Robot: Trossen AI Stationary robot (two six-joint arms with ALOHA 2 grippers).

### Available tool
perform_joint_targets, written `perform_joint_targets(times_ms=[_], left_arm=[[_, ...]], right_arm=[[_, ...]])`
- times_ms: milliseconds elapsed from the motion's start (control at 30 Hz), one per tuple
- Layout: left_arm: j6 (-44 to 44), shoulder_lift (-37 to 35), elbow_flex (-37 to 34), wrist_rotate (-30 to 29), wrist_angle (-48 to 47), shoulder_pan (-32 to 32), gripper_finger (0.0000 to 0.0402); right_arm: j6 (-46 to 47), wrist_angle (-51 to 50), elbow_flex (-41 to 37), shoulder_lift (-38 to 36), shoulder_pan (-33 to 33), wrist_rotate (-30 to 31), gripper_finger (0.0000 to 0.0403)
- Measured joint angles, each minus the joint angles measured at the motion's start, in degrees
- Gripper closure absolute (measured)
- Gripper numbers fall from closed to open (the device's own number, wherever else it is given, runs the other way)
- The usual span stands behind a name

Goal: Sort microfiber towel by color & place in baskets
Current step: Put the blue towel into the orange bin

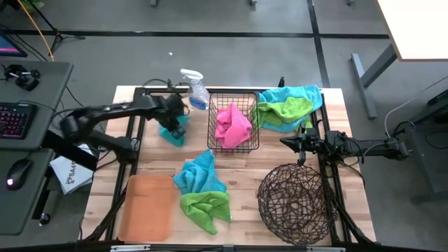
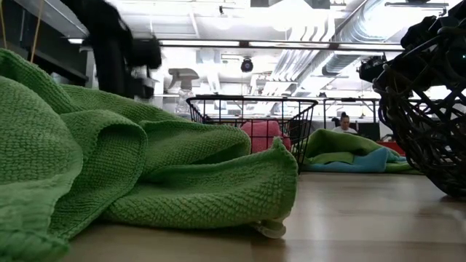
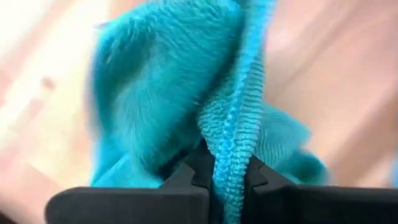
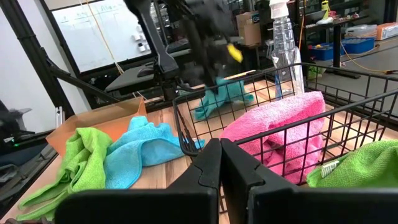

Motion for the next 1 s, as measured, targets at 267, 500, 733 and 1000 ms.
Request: perform_joint_targets(times_ms=[267,500,733,1000], left_arm=[[-1.03,-22.95,11.99,8.61,-11.72,-9.68,0.0400],[-17.29,-29.62,17.53,18.38,-27.01,-28.34,0.0401],[-35.81,-26.58,17.02,16.51,-26.09,-52.88,0.0401],[-47.91,-22.14,6.38,20.31,-9.44,-72.95,0.0401]], right_arm=[[0.00,-0.02,0.00,-0.02,-0.02,-0.01,0.0402],[0.00,0.00,-0.01,-0.02,-0.02,-0.01,0.0402],[0.00,0.00,0.01,-0.02,-0.02,-0.01,0.0402],[0.00,0.00,-0.01,-0.02,-0.01,-0.01,0.0402]])
